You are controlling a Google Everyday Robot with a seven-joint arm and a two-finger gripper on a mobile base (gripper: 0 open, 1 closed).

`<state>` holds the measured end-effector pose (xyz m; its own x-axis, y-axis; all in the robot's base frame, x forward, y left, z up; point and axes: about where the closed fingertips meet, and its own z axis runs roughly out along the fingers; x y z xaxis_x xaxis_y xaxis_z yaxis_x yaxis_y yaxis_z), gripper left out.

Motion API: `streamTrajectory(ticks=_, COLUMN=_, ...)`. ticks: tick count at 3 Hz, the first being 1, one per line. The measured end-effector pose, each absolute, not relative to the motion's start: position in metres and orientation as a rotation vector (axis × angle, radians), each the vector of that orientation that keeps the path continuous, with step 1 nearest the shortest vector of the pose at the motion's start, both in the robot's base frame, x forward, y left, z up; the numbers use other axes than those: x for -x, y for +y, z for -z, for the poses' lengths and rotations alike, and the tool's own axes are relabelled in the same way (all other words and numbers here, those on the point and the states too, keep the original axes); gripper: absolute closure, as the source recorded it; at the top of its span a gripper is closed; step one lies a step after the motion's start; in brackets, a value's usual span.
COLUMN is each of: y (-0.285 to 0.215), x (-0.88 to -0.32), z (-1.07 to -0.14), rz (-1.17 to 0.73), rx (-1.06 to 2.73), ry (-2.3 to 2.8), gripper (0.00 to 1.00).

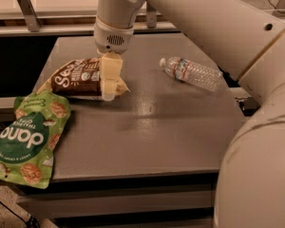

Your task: Pick brown chip bag

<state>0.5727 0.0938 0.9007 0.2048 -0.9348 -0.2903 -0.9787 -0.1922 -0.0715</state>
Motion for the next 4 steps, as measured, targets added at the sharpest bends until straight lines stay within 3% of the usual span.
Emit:
streamTrajectory(ticks=1, y=0.095, x=-0.579, z=-0.884, rz=-0.254, rx=2.228, ry=1.856, gripper=0.0)
streamTrajectory(ticks=2, y=0.087, x=-0.592, z=-0.87, rz=-0.214, rx=2.183, ry=1.876, gripper=0.18)
streamTrajectory(ticks=4, y=0.077, x=-0.602, z=-0.866, rz=-0.186, rx=2.14, ry=1.888, gripper=0.64)
